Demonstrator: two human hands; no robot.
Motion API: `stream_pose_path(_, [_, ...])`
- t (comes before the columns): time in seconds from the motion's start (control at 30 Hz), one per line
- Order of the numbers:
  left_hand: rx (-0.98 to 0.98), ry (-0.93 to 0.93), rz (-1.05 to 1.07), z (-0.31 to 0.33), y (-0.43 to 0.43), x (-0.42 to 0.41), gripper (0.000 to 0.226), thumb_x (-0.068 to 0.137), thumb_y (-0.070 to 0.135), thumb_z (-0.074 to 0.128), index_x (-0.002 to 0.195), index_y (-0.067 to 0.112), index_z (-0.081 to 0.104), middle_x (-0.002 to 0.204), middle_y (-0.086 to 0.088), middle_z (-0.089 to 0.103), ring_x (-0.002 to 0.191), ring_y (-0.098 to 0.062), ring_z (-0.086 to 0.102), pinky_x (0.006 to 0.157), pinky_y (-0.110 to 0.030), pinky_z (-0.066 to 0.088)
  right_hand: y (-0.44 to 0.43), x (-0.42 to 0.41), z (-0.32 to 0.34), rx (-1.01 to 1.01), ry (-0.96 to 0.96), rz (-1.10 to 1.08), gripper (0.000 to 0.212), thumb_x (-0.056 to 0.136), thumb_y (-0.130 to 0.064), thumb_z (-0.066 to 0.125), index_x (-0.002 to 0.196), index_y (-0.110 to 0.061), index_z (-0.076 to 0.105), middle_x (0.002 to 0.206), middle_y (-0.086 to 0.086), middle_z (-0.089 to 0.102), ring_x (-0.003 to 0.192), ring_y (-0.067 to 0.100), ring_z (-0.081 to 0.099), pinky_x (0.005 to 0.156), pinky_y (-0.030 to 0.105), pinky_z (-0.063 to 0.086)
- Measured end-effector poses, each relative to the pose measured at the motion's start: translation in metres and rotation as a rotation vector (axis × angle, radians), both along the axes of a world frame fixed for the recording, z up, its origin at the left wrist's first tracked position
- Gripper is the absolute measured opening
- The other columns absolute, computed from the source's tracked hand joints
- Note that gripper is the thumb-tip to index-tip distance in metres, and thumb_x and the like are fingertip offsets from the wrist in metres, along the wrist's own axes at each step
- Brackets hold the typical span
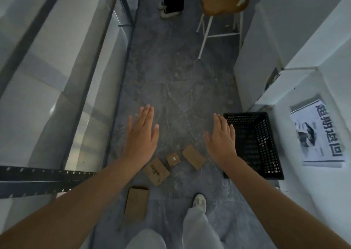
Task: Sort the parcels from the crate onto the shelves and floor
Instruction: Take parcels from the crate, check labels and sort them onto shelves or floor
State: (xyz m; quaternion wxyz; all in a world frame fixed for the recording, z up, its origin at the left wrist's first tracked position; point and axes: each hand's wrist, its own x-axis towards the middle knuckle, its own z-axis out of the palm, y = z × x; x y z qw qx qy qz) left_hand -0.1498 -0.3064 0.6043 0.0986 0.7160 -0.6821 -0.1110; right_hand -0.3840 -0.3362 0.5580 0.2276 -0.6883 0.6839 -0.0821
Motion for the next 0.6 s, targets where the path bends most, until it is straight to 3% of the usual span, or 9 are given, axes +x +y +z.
stream_pose_path(0.2, [0.224, 0.050, 0.016, -0.112, -0.029, -0.019, 0.058, 0.103, 0.021, 0.040, 0.156, 0.012, 0.017, 0.163, -0.001, 0.013, 0.151, -0.014, 0.005, 0.123, -0.041, 0.005, -0.016, -0.032, -0.126, 0.167, 0.041, -0.066, 0.068, 0.098, -0.024, 0.045, 0.156, -0.013, 0.011, 0.161, 0.002, 0.015, 0.149, 0.016, 0.012, 0.122, 0.042, 0.004])
stream_pose_path(0.33, [0.437, 0.065, -0.015, -0.208, -0.048, -0.022, 0.062, 0.100, 0.017, 0.044, 0.156, 0.011, 0.017, 0.164, -0.003, 0.012, 0.151, -0.016, 0.005, 0.123, -0.038, 0.005, -0.024, -0.050, -0.222, 0.201, 0.082, 0.046, 0.065, 0.095, -0.016, 0.051, 0.154, -0.011, 0.025, 0.160, 0.006, 0.025, 0.147, 0.021, 0.025, 0.119, 0.048, 0.017])
stream_pose_path(0.47, [0.642, 0.125, -0.018, -0.309, -0.067, -0.027, 0.057, 0.101, 0.019, 0.045, 0.154, 0.011, 0.025, 0.161, -0.009, 0.022, 0.149, -0.023, 0.019, 0.122, -0.035, 0.015, -0.039, -0.061, -0.312, 0.295, 0.027, -0.006, 0.055, 0.100, -0.020, 0.044, 0.152, -0.013, 0.029, 0.156, 0.010, 0.033, 0.138, 0.031, 0.039, 0.113, 0.047, 0.029])
stream_pose_path(0.53, [0.815, 0.173, -0.039, -0.362, -0.072, -0.028, 0.042, 0.102, 0.020, 0.044, 0.143, 0.014, 0.043, 0.149, -0.006, 0.041, 0.138, -0.023, 0.036, 0.110, -0.028, 0.029, -0.040, -0.060, -0.361, 0.399, -0.050, -0.123, 0.051, 0.100, -0.025, 0.045, 0.148, -0.018, 0.033, 0.148, 0.009, 0.040, 0.121, 0.036, 0.052, 0.100, 0.046, 0.043])
stream_pose_path(0.6, [0.940, 0.170, -0.067, -0.414, -0.076, -0.030, 0.022, 0.101, 0.018, 0.044, 0.117, 0.016, 0.059, 0.120, -0.004, 0.058, 0.118, -0.022, 0.051, 0.089, -0.023, 0.040, -0.040, -0.050, -0.407, 0.545, -0.141, -0.312, 0.045, 0.100, -0.023, 0.046, 0.143, -0.011, 0.041, 0.140, 0.016, 0.048, 0.117, 0.038, 0.054, 0.093, 0.042, 0.045])
